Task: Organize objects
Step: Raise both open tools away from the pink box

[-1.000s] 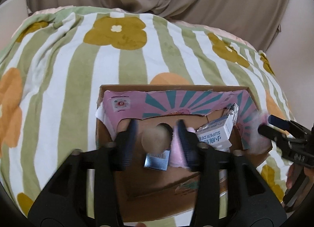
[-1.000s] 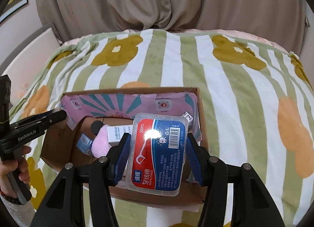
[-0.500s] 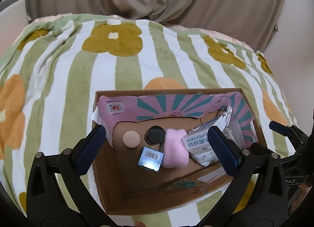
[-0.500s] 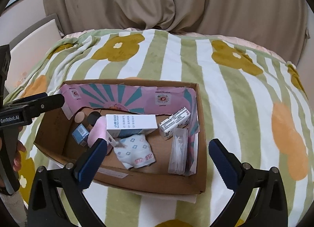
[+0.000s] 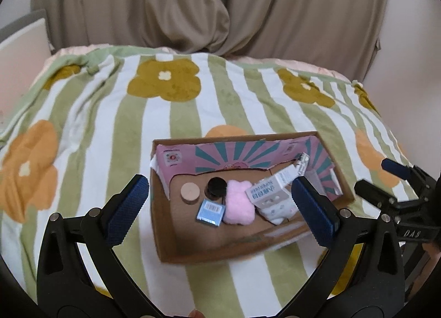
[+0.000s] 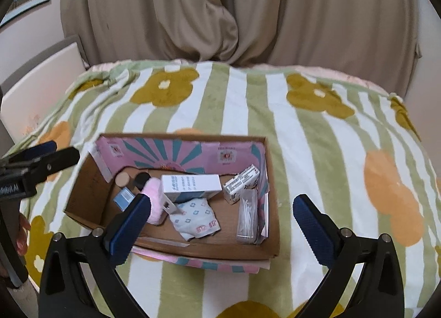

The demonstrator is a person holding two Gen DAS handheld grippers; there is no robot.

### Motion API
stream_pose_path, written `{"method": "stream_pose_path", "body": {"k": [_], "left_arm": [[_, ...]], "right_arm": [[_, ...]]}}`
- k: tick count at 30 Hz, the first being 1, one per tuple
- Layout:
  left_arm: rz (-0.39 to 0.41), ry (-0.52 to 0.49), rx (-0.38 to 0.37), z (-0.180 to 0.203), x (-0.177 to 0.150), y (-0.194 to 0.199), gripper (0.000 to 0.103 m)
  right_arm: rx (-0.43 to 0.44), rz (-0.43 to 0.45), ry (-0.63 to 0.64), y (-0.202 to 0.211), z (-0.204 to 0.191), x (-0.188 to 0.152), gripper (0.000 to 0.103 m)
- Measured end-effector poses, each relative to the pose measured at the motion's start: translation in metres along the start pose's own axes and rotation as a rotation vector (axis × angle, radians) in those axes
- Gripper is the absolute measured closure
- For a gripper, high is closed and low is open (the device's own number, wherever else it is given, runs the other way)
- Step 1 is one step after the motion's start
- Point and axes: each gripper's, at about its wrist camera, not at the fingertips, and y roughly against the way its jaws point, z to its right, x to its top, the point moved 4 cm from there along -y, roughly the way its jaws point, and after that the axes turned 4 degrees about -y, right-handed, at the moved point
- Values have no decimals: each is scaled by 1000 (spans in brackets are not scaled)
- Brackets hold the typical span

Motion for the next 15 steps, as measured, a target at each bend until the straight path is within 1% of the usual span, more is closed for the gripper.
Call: {"method": "stream_pose_path", "body": {"k": [3, 8, 12, 15], "left_arm": [[15, 1, 11, 4, -9, 24, 0], [70, 18, 15, 10, -33, 69, 0], [119, 16, 45, 14, -58, 107, 0], [135, 17, 67, 15, -78, 126, 0]], "right_arm": [[2, 43, -16, 27, -4, 1, 0], [19, 95, -11, 66, -16, -8, 0], [1, 128, 2, 93, -25, -26, 0], [13, 136, -8, 105, -27, -41, 0]]}}
